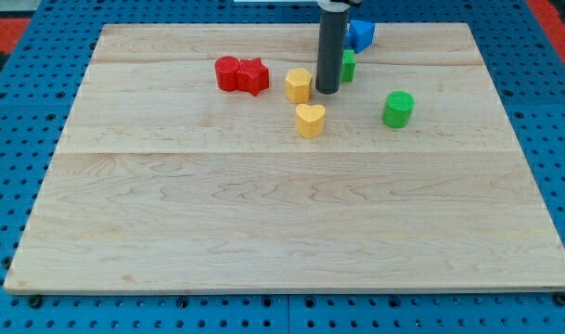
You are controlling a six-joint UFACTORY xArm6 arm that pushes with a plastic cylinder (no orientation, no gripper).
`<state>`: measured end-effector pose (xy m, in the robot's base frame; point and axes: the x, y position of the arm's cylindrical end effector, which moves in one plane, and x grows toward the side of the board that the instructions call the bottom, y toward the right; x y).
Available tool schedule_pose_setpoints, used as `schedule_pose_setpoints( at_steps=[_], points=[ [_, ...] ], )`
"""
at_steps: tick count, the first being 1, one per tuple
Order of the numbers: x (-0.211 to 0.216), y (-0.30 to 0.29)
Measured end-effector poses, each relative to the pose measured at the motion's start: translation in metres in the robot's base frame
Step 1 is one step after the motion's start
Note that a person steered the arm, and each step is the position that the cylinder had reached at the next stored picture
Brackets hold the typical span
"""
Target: Point your arm closer to the yellow heart
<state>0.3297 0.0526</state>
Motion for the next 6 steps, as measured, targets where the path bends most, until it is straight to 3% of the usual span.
schedule_pose_setpoints(
  at_steps=[1,2,6],
  points=[
    [-0.001,-0.062],
    [-0.007,-0.076],
    [-0.007,-0.049]
  ],
)
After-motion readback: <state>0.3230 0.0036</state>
